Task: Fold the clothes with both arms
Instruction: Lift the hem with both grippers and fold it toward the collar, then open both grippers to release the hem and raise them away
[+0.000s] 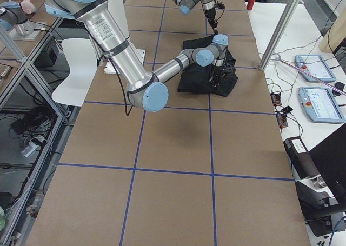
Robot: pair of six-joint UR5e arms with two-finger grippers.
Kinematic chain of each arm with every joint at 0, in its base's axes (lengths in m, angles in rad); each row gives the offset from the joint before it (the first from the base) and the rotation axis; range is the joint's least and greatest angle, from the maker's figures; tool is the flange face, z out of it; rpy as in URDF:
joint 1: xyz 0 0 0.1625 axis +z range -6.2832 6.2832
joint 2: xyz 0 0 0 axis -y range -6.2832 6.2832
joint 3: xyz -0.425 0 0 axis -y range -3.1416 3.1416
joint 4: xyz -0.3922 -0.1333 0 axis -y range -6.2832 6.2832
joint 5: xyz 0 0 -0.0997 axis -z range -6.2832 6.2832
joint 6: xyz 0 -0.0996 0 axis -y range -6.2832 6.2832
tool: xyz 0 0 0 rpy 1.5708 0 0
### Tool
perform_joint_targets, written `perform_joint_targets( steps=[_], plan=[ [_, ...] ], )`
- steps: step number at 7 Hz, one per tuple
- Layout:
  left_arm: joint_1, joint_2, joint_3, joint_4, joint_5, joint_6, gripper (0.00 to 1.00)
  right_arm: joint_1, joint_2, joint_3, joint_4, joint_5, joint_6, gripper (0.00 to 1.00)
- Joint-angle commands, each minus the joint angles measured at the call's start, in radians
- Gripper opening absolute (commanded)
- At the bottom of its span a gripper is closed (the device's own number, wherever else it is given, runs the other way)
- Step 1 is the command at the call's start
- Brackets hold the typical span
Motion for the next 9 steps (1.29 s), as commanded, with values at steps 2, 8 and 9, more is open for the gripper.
perform_joint_targets(
  steps=[2, 8, 9],
  plan=[
    [0.000, -0.057, 0.140, -0.097, 0.039, -0.001, 0.15, -0.002, 0.033, -0.092, 0.066, -0.047, -0.003, 0.00],
    [-0.038, -0.064, 0.087, -0.108, -0.011, 0.035, 0.61, -0.023, 0.078, -0.013, 0.049, -0.066, 0.102, 0.98],
    [-0.043, -0.053, 0.034, -0.107, -0.034, 0.028, 0.62, -0.078, -0.017, 0.149, 0.048, -0.085, 0.196, 0.98]
  ],
)
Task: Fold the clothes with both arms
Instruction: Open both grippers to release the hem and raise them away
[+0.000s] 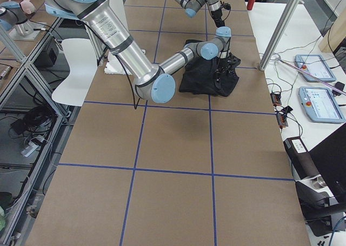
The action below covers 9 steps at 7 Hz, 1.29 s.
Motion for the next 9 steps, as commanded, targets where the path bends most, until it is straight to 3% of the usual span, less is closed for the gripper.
perform_joint_targets(
  steps=[1, 2, 4, 6, 7, 9],
  plan=[
    [-0.009, 0.047, -0.105, 0.008, -0.027, -0.007, 0.62, -0.165, -0.272, 0.370, -0.002, -0.123, 0.128, 0.98],
    [-0.009, 0.061, -0.135, 0.008, -0.026, -0.008, 0.62, -0.215, -0.344, 0.471, -0.003, -0.158, 0.161, 0.97],
    [-0.009, 0.075, -0.150, 0.008, -0.024, -0.008, 0.62, -0.263, -0.401, 0.497, 0.000, -0.173, 0.179, 0.96],
    [-0.011, 0.074, -0.155, 0.024, -0.024, -0.008, 0.62, -0.272, -0.404, 0.481, 0.017, -0.169, 0.274, 0.92],
    [-0.011, 0.074, -0.162, 0.034, -0.024, -0.007, 0.62, -0.277, -0.404, 0.463, 0.078, -0.166, 0.331, 0.87],
    [-0.012, 0.075, -0.164, 0.034, -0.024, -0.007, 0.62, -0.283, -0.404, 0.428, 0.097, -0.155, 0.327, 0.77]
  ],
)
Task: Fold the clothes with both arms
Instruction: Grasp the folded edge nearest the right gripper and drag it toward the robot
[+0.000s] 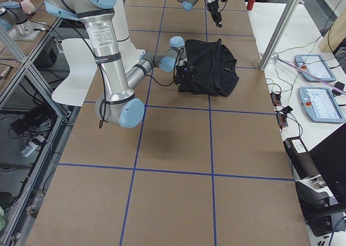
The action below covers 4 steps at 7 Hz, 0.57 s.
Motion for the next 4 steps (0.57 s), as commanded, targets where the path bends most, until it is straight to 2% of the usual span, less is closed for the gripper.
perform_joint_targets(
  steps=[1, 2, 4],
  plan=[
    [-0.001, 0.001, -0.006, 0.003, 0.002, 0.000, 0.62, -0.003, -0.003, -0.021, 0.013, 0.009, 0.004, 0.64],
    [0.000, 0.001, -0.004, 0.003, 0.002, 0.000, 0.62, -0.003, -0.003, -0.012, 0.013, 0.024, 0.006, 0.53],
    [0.004, 0.001, -0.001, 0.003, 0.002, 0.000, 0.62, -0.008, -0.031, -0.017, 0.014, 0.029, 0.001, 0.53]
  ],
)
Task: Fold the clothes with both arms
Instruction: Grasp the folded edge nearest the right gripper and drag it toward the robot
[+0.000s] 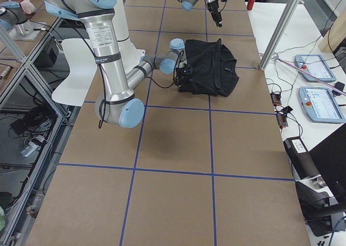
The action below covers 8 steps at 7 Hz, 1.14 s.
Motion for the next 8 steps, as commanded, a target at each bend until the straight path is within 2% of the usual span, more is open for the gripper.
perform_joint_targets(
  steps=[1, 2, 3, 4, 7, 8],
  plan=[
    [0.001, 0.000, 0.001, 0.000, 0.000, -0.002, 0.62, -0.006, -0.015, -0.001, 0.001, 0.002, 0.000, 0.53],
    [0.000, 0.002, 0.001, 0.000, 0.000, 0.000, 0.62, -0.007, -0.003, 0.000, 0.001, 0.005, 0.001, 0.50],
    [0.000, 0.002, -0.002, 0.000, 0.000, 0.000, 0.62, -0.007, 0.000, -0.001, 0.001, 0.005, 0.004, 0.24],
    [-0.002, 0.002, -0.002, 0.000, 0.000, 0.000, 0.62, -0.007, 0.000, -0.001, 0.001, 0.004, 0.007, 0.02],
    [-0.002, 0.012, -0.005, 0.000, 0.000, 0.000, 0.62, -0.006, -0.003, 0.011, 0.002, 0.005, 0.004, 0.00],
    [-0.002, 0.012, -0.005, -0.001, 0.000, 0.000, 0.62, -0.003, -0.012, 0.031, 0.002, 0.039, 0.003, 0.00]
  ],
)
